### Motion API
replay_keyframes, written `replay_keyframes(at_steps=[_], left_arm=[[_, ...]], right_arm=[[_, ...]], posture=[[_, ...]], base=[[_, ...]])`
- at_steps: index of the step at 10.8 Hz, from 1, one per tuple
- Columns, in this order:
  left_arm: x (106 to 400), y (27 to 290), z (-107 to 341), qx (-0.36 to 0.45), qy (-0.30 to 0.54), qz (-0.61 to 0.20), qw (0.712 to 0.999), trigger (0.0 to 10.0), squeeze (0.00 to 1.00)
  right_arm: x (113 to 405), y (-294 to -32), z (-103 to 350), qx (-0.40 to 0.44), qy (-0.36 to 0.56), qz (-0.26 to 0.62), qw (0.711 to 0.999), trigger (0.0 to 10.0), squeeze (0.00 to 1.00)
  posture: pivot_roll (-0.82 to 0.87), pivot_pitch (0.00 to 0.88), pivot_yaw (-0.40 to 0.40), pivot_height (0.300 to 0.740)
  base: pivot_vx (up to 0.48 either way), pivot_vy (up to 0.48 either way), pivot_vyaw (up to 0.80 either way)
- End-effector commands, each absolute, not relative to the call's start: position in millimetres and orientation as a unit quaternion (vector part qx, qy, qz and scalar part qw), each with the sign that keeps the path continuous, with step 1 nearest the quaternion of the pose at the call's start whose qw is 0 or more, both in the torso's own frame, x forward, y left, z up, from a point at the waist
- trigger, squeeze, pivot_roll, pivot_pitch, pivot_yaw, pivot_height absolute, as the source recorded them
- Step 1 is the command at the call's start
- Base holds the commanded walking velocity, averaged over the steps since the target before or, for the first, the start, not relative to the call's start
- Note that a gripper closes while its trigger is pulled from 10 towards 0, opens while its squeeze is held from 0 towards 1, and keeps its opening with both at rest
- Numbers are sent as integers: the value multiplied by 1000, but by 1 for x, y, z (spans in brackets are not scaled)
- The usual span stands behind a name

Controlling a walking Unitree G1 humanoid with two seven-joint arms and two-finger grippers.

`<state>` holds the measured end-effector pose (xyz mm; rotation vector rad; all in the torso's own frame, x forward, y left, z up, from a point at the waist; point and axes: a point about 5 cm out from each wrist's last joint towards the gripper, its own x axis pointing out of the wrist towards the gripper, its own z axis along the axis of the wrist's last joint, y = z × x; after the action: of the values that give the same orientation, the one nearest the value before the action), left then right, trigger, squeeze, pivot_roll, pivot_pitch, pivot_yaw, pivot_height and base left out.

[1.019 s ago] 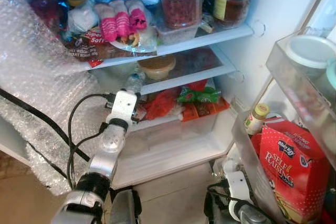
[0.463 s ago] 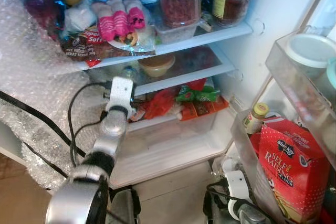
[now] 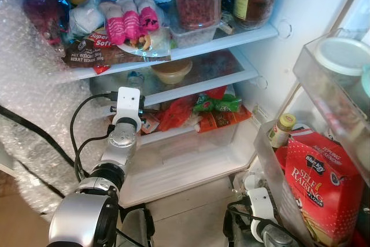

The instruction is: Restocking fridge

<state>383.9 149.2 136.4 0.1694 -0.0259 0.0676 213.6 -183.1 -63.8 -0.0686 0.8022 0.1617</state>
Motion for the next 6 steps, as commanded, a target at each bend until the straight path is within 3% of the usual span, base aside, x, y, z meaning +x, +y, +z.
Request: replay_keyframes(at_steps=[1, 6], left_arm=[[384, 155, 135, 78, -9, 47, 996, 10000, 1000], [376, 145, 153, 137, -120, 10, 983, 10000, 1000]], right_arm=[[155, -178, -96, -13, 504, 86, 859, 10000, 0], [155, -178, -96, -15, 503, 86, 860, 10000, 0]], posture=[[-46, 148, 55, 585], [-44, 134, 56, 585]], base=[[0, 0, 0], [0, 0, 0]])
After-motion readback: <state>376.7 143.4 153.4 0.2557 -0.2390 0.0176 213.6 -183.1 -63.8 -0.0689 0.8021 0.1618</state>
